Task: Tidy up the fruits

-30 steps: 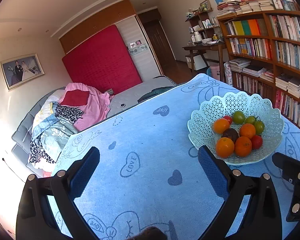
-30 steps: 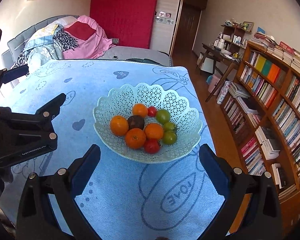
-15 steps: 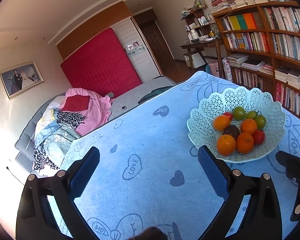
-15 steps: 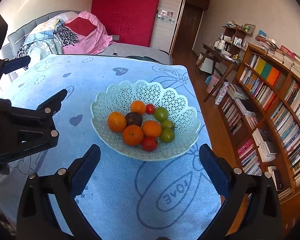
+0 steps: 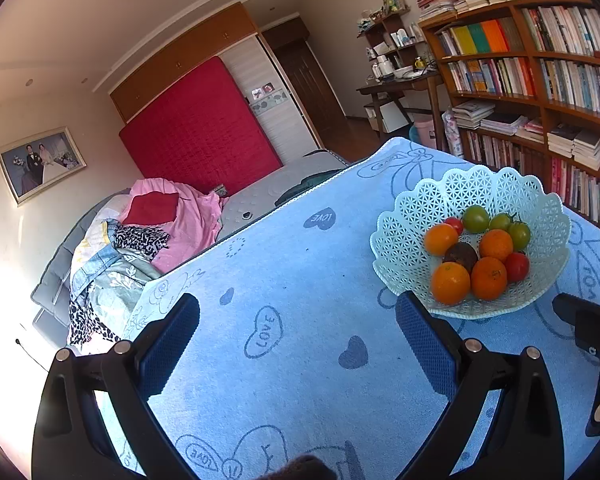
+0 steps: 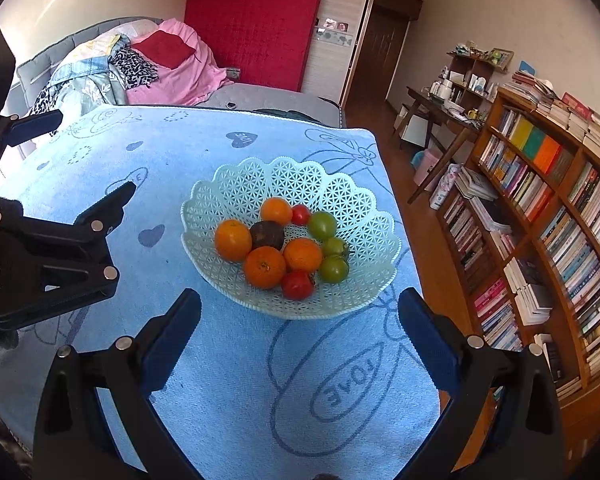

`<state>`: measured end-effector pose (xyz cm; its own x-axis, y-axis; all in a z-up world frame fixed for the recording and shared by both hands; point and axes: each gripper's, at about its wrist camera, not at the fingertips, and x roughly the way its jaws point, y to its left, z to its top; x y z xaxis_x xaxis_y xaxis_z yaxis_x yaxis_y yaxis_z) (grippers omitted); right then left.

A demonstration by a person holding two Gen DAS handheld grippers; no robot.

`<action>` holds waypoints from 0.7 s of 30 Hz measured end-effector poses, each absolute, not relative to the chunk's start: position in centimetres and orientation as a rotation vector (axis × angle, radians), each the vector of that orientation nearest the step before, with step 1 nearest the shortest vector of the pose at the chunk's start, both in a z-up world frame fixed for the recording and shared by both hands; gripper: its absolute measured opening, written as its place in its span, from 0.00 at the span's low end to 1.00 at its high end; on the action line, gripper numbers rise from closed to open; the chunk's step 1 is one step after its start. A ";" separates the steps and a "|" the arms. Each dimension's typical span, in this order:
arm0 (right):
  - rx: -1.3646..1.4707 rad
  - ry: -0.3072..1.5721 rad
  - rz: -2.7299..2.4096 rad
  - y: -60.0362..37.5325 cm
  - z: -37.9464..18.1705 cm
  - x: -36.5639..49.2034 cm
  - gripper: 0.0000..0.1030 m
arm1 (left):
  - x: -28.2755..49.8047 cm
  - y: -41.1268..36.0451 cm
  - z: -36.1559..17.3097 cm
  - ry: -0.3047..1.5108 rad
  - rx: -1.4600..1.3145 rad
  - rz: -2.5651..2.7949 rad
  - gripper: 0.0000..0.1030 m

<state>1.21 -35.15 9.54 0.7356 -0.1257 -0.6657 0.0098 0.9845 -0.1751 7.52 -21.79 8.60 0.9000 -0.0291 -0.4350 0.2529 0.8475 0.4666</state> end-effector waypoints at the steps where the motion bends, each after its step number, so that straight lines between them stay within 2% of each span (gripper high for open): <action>1: -0.164 0.741 -0.076 -35.1 9.5 1.2 0.97 | 7.5 -21.8 8.6 0.431 0.543 -0.153 0.95; 14: -0.169 0.739 -0.085 -35.1 9.4 1.2 0.97 | 7.0 -22.0 8.4 0.401 0.559 -0.139 0.95; 21: -0.161 0.717 -0.088 -34.7 9.9 1.1 0.97 | 7.4 -21.2 8.2 0.442 0.540 -0.116 0.95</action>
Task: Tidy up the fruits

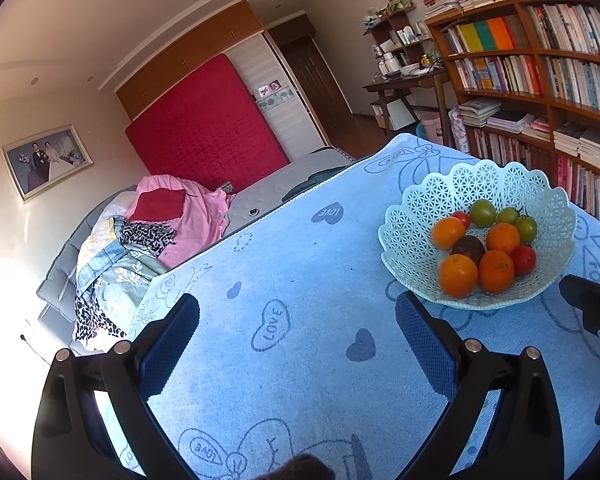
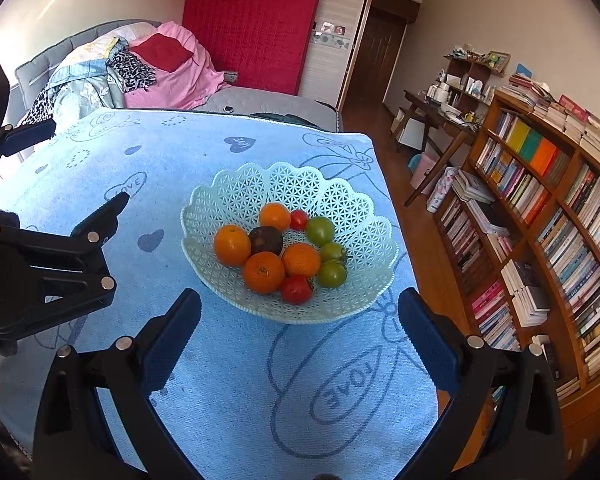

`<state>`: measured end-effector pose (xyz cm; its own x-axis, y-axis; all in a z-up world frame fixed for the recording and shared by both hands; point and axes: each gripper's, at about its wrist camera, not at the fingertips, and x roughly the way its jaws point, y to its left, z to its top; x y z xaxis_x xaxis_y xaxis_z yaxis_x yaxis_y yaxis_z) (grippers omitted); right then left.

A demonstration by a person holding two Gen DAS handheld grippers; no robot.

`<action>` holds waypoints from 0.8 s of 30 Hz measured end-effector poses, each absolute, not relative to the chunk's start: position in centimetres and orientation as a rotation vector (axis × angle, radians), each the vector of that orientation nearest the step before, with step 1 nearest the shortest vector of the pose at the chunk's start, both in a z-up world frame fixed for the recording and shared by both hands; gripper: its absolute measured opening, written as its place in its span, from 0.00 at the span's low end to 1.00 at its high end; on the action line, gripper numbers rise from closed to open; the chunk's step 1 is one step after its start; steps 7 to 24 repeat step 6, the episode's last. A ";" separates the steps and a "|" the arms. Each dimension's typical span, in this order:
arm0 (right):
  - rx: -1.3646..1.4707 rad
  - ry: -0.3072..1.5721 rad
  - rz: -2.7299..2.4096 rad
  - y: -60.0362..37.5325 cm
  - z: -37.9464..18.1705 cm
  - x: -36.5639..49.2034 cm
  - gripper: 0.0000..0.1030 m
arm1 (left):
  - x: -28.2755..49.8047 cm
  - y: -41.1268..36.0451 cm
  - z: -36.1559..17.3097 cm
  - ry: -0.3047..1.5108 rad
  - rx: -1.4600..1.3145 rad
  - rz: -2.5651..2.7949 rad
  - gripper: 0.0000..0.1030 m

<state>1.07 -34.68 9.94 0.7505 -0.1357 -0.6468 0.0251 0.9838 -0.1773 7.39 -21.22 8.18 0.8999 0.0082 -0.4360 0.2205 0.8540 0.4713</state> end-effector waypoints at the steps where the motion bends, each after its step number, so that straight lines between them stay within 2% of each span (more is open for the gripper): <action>1: -0.159 0.712 -0.087 -34.6 10.1 1.0 0.97 | 7.4 -20.9 8.1 0.451 0.537 -0.104 0.95; 24: -0.139 0.689 -0.056 -33.6 10.5 0.9 0.97 | 7.7 -19.2 7.5 0.488 0.517 -0.052 0.95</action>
